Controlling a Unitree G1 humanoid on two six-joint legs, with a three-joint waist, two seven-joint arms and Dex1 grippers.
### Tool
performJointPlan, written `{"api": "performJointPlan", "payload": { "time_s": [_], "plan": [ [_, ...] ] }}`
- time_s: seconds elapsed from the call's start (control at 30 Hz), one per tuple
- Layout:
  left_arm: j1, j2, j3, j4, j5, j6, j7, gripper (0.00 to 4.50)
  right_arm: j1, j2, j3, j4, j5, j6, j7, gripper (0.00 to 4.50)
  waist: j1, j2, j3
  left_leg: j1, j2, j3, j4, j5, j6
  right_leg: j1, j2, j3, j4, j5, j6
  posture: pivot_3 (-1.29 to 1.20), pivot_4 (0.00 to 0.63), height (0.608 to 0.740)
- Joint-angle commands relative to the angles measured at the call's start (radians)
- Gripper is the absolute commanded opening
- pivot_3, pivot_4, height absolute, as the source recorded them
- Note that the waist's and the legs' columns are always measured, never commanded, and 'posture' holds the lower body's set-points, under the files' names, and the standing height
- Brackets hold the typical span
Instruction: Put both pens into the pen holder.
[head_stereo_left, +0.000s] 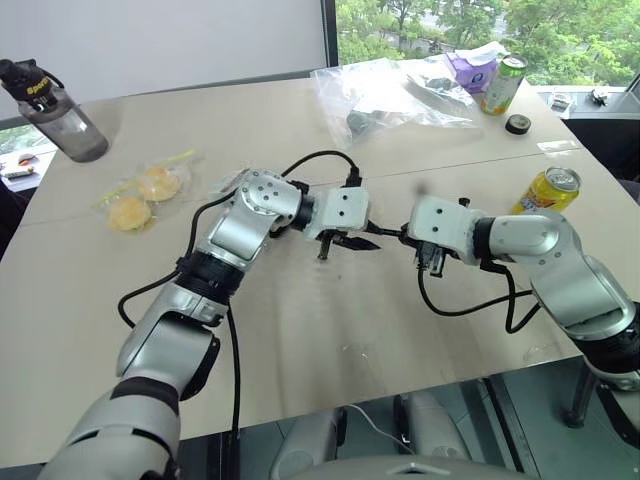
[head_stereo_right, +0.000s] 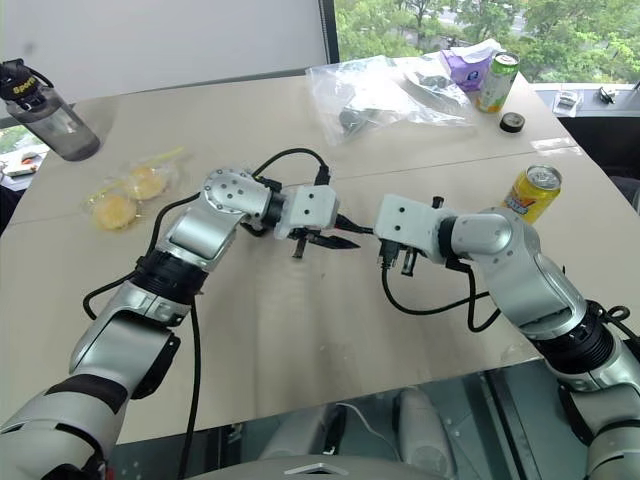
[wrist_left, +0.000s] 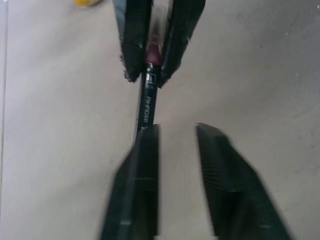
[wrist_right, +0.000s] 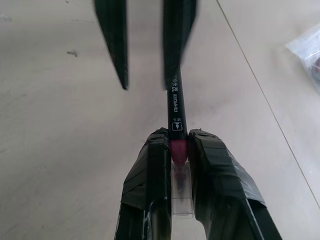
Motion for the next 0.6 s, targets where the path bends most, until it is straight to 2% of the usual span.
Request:
{"api": "performJointPlan", "payload": {
  "time_s": [0.03,0.17,0.2,0.27,0.3,0.37,0.4,0.47,0.53,0.57,0.6],
  "plan": [
    [-0.028,-0.014,-0.003,0.017,0.023,-0.036,-0.010,0.01,-0.026,0.009,-0.003,-0.043,0.011,0.010,-0.002,0.07,0.000,0.000,0.000,0.000,0.000,0.000,0.000,0.000,0.000,0.000,0.000,0.000,0.000,0.000,0.000,0.00,0.150,0.740],
    [-0.026,-0.023,0.004,0.023,0.040,-0.038,-0.005,0.01,-0.028,0.016,-0.004,-0.046,0.034,0.013,0.008,0.07,0.000,0.000,0.000,0.000,0.000,0.000,0.001,0.000,0.000,0.000,0.000,0.000,0.000,0.000,0.000,0.00,0.150,0.740],
    [-0.023,-0.022,0.006,0.021,0.043,-0.039,-0.003,0.00,-0.027,0.017,-0.006,-0.047,0.036,0.013,0.004,0.87,0.000,0.000,0.000,0.000,0.000,0.000,0.001,0.000,0.000,0.000,0.000,0.000,0.001,0.000,0.000,0.00,0.150,0.740],
    [-0.017,-0.020,0.012,0.015,0.045,-0.043,0.002,0.00,-0.027,0.018,-0.013,-0.045,0.033,0.009,-0.008,1.49,0.000,0.000,0.000,0.000,0.000,0.000,0.002,0.000,0.000,0.000,0.000,0.000,0.001,0.000,0.000,0.00,0.150,0.740],
    [-0.012,-0.020,0.021,0.005,0.038,-0.041,0.007,0.00,-0.025,0.015,-0.014,-0.042,0.034,0.007,-0.008,1.96,0.000,0.000,0.000,0.000,0.000,0.000,0.002,0.000,0.000,0.000,0.000,0.000,0.001,0.000,0.000,0.00,0.150,0.740],
    [-0.004,-0.020,0.035,-0.018,0.018,-0.030,0.006,0.00,-0.023,0.013,-0.016,-0.036,0.032,0.003,-0.013,2.59,0.000,0.000,0.000,0.000,0.000,0.000,0.003,0.000,0.000,0.000,0.000,0.000,0.002,0.000,0.000,0.00,0.150,0.740],
    [0.000,-0.020,0.050,-0.042,-0.003,-0.011,0.003,0.00,-0.023,0.013,-0.015,-0.032,0.029,0.000,-0.016,2.75,0.000,0.000,0.000,-0.001,0.000,0.000,0.003,0.000,0.000,0.000,0.000,0.000,0.002,0.000,0.000,0.00,0.150,0.740],
    [0.002,-0.020,0.070,-0.075,-0.030,0.018,0.000,0.00,-0.022,0.012,-0.015,-0.027,0.025,-0.004,-0.022,3.63,0.000,0.000,0.000,-0.001,0.000,0.000,0.005,0.000,0.000,0.000,0.000,0.000,0.003,0.000,0.000,0.00,0.150,0.740],
    [0.001,-0.002,0.084,-0.102,-0.038,0.044,-0.006,0.00,-0.018,0.009,-0.016,-0.024,0.028,-0.003,-0.024,4.28,0.001,0.000,0.000,-0.003,0.000,-0.001,0.008,0.000,0.000,-0.001,0.000,0.000,0.006,0.000,0.000,0.00,0.150,0.740],
    [0.001,0.008,0.088,-0.107,-0.033,0.048,-0.006,0.00,-0.015,0.009,-0.017,-0.023,0.031,0.000,-0.024,4.47,0.000,0.000,0.000,-0.003,-0.001,0.000,0.010,0.000,0.000,-0.001,0.000,0.000,0.008,0.000,0.000,0.00,0.150,0.740],
    [-0.001,0.016,0.089,-0.104,-0.025,0.049,-0.004,0.00,-0.013,0.010,-0.018,-0.020,0.035,0.002,-0.025,4.47,0.000,0.000,0.000,-0.003,-0.001,0.000,0.010,0.000,0.000,-0.001,0.000,0.000,0.008,0.000,0.000,0.00,0.150,0.740]
  ]
}}
